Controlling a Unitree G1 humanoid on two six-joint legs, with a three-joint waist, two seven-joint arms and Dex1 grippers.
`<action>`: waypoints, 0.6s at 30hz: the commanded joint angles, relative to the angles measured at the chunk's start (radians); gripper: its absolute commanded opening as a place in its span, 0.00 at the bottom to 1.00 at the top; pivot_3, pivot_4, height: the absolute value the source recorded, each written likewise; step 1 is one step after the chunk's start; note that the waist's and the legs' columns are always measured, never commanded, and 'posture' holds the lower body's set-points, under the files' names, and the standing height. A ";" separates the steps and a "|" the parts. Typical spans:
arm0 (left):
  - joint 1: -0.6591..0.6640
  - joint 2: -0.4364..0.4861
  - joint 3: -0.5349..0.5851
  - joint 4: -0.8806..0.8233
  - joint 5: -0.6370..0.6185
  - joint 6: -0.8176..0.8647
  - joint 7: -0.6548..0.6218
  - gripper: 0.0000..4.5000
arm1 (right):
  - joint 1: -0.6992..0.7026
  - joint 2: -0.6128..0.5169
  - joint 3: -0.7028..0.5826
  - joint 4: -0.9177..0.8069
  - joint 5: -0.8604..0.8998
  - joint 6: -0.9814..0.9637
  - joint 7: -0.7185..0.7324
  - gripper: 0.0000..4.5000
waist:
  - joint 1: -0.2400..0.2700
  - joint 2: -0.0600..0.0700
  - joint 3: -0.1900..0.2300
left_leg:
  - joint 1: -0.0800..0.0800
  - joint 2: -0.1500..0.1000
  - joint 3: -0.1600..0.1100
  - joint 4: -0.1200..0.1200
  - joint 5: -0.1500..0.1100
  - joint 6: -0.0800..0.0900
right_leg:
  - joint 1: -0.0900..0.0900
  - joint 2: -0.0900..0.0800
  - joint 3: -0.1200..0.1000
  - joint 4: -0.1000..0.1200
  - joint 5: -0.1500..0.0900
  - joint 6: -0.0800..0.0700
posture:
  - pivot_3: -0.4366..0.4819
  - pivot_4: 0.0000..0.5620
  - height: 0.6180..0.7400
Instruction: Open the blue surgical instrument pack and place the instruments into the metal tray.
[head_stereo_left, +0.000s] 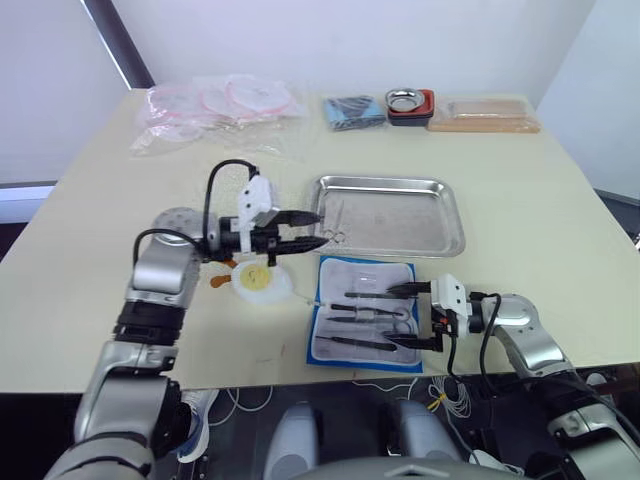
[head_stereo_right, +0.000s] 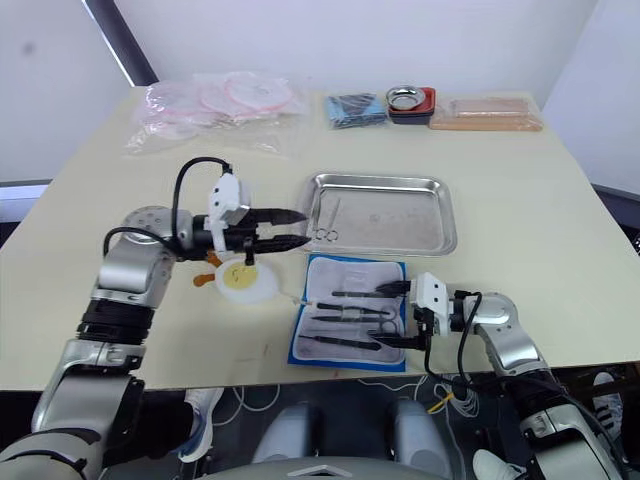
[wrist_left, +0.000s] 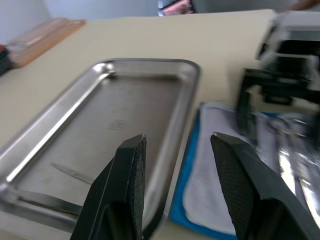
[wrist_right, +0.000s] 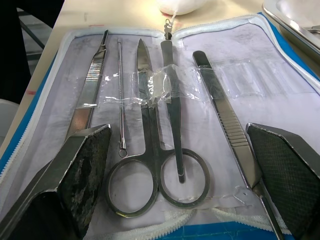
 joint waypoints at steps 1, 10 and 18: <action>0.025 0.085 0.006 0.007 -0.028 -0.117 -0.192 0.48 | 0.054 -0.018 0.048 0.120 -0.080 0.042 -0.014 1.00 | -0.001 0.002 0.001 | 0.000 0.000 0.000 0.000 0.000 0.000 | 0.000 0.000 0.000 0.000 0.000 0.000 | 0.48 0.27 1.00; 0.049 0.347 -0.143 -0.075 -0.319 -0.138 -0.264 0.66 | 0.052 -0.014 0.048 0.121 -0.078 0.041 -0.013 1.00 | 0.000 0.002 0.003 | -0.001 0.002 -0.003 -0.001 0.000 0.000 | -0.002 -0.004 0.000 -0.001 -0.002 0.002 | 0.48 0.27 1.00; 0.027 0.448 -0.208 -0.065 -0.442 -0.155 -0.264 0.99 | 0.064 -0.014 0.049 0.117 -0.076 0.041 -0.014 1.00 | 0.002 0.002 0.002 | -0.001 0.002 0.000 -0.002 0.000 0.000 | -0.003 -0.004 0.000 -0.001 -0.002 0.003 | 0.48 0.27 1.00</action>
